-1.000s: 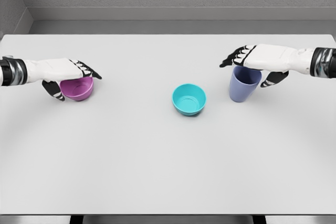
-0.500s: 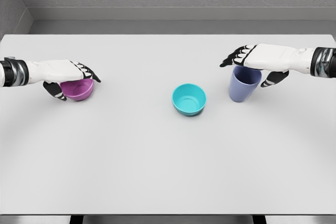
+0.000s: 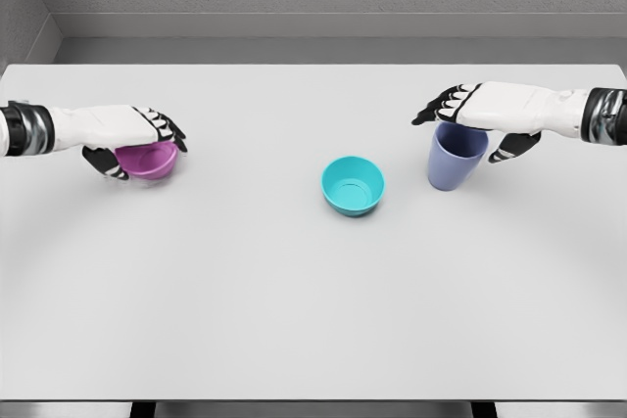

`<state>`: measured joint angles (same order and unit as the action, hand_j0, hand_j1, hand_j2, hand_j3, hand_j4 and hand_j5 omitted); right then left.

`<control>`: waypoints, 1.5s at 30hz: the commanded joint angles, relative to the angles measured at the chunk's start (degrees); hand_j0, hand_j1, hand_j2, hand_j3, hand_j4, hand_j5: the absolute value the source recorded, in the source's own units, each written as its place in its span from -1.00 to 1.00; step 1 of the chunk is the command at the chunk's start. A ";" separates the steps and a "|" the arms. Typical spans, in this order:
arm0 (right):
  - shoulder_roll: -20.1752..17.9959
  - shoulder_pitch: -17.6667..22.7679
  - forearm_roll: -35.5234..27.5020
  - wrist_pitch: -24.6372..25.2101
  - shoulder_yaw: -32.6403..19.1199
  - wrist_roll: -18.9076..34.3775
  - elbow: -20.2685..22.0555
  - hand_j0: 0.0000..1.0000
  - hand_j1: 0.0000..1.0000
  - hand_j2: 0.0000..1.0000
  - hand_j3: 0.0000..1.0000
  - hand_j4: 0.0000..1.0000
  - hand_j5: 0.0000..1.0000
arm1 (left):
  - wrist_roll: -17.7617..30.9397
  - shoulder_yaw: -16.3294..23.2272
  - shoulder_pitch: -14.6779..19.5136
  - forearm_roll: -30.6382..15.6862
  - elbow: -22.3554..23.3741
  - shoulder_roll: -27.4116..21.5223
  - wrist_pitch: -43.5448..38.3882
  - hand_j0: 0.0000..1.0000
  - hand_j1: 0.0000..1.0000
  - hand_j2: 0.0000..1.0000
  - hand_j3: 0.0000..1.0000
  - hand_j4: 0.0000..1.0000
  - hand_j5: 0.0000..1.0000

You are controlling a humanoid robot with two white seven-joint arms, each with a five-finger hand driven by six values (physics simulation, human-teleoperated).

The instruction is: Stacking bowl and cup with both arms

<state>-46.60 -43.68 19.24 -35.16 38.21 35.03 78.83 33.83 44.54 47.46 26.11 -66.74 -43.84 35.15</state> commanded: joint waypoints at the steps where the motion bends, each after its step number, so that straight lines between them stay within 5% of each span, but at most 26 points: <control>1: -0.16 0.00 -0.35 0.16 -0.07 -0.03 0.01 1.00 1.00 1.00 1.00 1.00 1.00 | -0.08 0.03 0.09 -0.54 -0.94 -0.19 -0.15 0.46 0.46 0.46 0.46 0.46 0.46; 6: -0.25 -0.35 -0.26 0.16 -0.07 -0.03 0.01 1.00 1.00 1.00 1.00 1.00 1.00 | -0.34 0.11 2.72 -0.98 -2.08 1.12 -0.15 0.46 0.46 0.46 0.46 0.46 0.46; 18: -0.42 -0.79 -0.26 0.16 -0.16 -0.03 0.19 1.00 1.00 1.00 1.00 1.00 1.00 | -0.08 7.84 10.72 -1.33 -4.71 16.68 -0.15 0.46 0.46 0.46 0.46 0.46 0.46; 25: -0.77 -0.88 -0.26 0.16 -0.24 -0.03 0.19 1.00 1.00 1.00 1.00 1.00 1.00 | -0.08 12.86 13.09 -1.59 -16.23 21.87 -0.15 0.46 0.46 0.46 0.46 0.46 0.46; 29: -0.95 -1.23 -0.26 0.16 -0.33 -0.03 0.45 1.00 1.00 1.00 1.00 1.00 1.00 | -0.08 13.91 13.10 -1.06 -15.53 21.78 -0.15 0.46 0.46 0.46 0.46 0.46 0.46; 35: -0.95 -1.23 -0.26 0.16 -0.16 -0.03 0.45 1.00 1.00 1.00 1.00 1.00 1.00 | 0.01 13.91 13.97 -0.54 -8.06 22.48 -0.15 0.47 0.47 0.47 0.47 0.47 0.47; 45: -0.95 -1.23 -0.26 0.16 -0.16 -0.03 0.54 1.00 1.00 1.00 1.00 1.00 1.00 | 0.10 17.25 13.97 -0.10 -7.18 23.98 -0.15 0.48 0.48 0.48 0.48 0.48 0.48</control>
<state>-47.50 -44.91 19.28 -35.16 38.09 35.03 79.33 33.85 61.48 61.44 26.33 -74.30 -19.96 35.18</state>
